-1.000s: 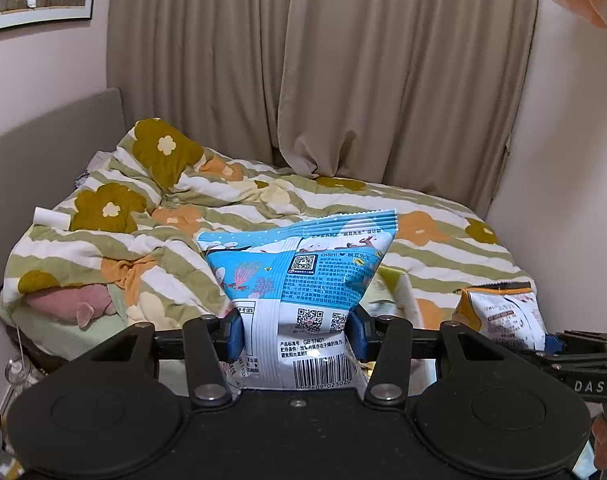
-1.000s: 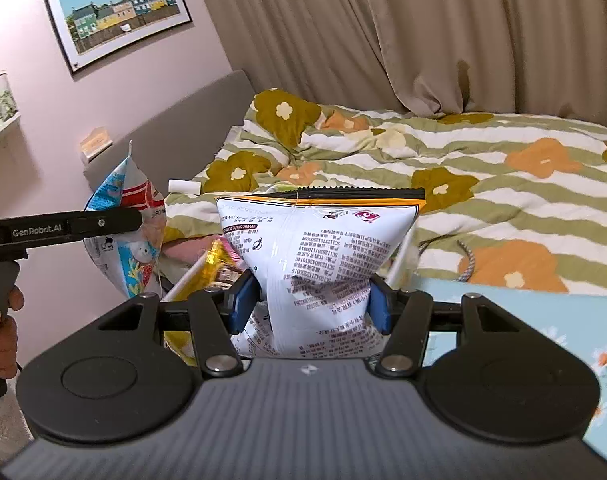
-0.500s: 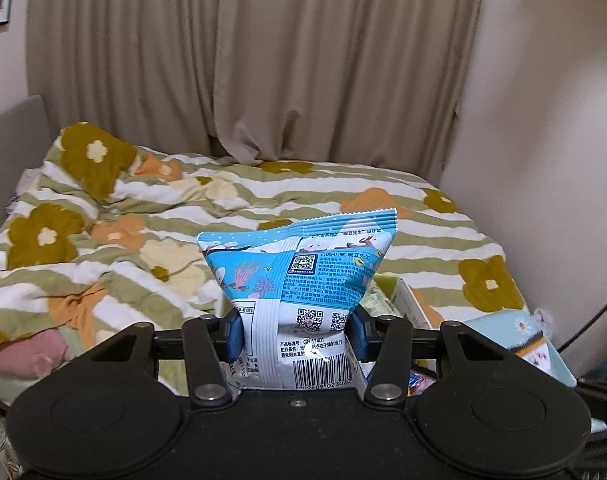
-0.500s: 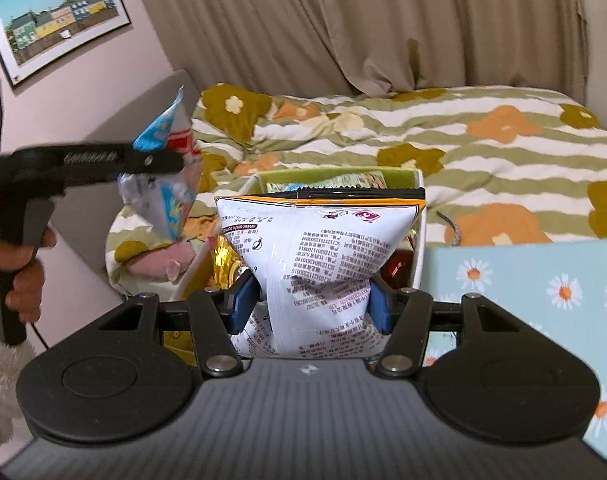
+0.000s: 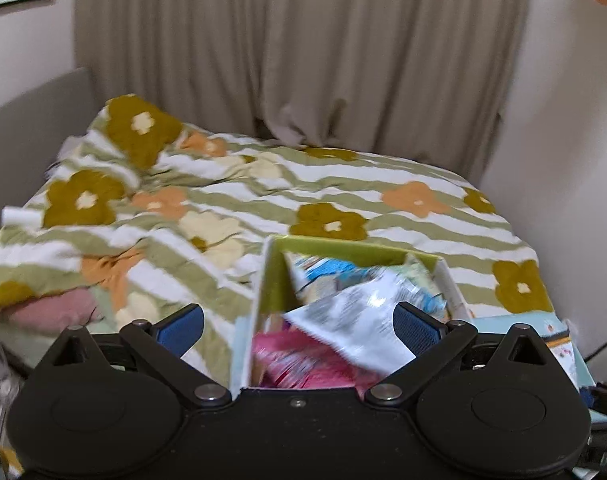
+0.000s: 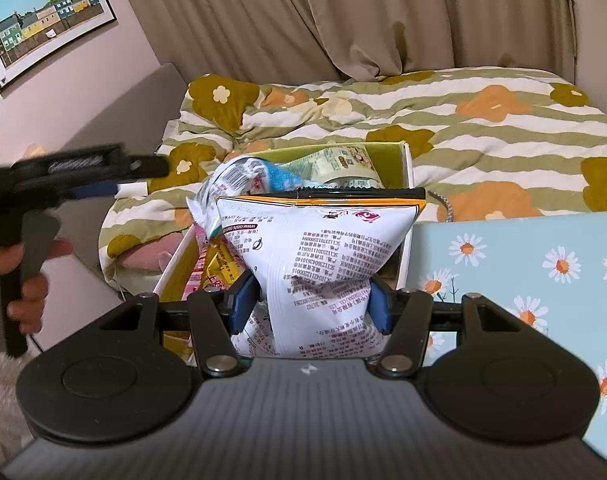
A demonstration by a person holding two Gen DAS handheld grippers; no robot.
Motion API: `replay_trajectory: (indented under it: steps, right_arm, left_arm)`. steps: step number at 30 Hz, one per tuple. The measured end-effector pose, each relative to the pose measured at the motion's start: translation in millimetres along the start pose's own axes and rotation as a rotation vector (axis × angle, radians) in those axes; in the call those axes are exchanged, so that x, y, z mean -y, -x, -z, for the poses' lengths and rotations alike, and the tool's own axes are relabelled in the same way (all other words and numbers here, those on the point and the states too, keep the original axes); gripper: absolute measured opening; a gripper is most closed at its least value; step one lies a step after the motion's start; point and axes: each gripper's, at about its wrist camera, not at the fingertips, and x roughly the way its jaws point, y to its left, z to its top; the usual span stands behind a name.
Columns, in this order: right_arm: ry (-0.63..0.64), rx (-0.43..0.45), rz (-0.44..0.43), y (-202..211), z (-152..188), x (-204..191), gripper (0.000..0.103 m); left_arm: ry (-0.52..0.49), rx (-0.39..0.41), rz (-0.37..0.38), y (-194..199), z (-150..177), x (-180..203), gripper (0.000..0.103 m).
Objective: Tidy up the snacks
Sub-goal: 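Drop the blue bag into the box with the left tool while the right tool drops the TATAE bag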
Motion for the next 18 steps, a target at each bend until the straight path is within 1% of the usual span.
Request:
replay_trajectory:
  steps: [4, 7, 10, 11, 13, 14, 18]
  right_arm:
    - [0.023, 0.008, 0.004, -0.7, -1.8, -2.2, 0.072]
    - [0.054, 0.016, 0.018, -3.4, -4.7, -5.2, 0.073]
    - [0.058, 0.015, -0.001, -9.1, -7.6, -7.2, 0.075]
    - [0.060, 0.017, -0.006, -11.8, -7.8, -8.3, 0.077]
    - [0.061, 0.003, -0.009, -18.7, -6.6, -8.9, 0.098]
    - [0.061, -0.005, -0.008, -22.6, -5.0, -9.2, 0.103]
    - [0.041, -0.010, 0.013, -31.3, 3.2, -8.0, 0.103]
  left_arm:
    - [0.051, -0.001, -0.021, 14.5, 12.5, -10.6, 0.102]
    - [0.062, 0.004, -0.032, 22.5, 19.5, -14.1, 0.102]
    - [0.064, 0.006, -0.046, 26.9, 25.6, -15.6, 0.103]
    - [0.065, 0.005, -0.046, 27.7, 28.0, -15.5, 0.103]
    - [0.066, 0.002, -0.042, 27.6, 34.3, -14.2, 0.103]
    - [0.062, 0.001, -0.039, 27.3, 38.1, -13.8, 0.103]
    - [0.029, -0.020, -0.022, 21.9, 51.7, -11.6, 0.103]
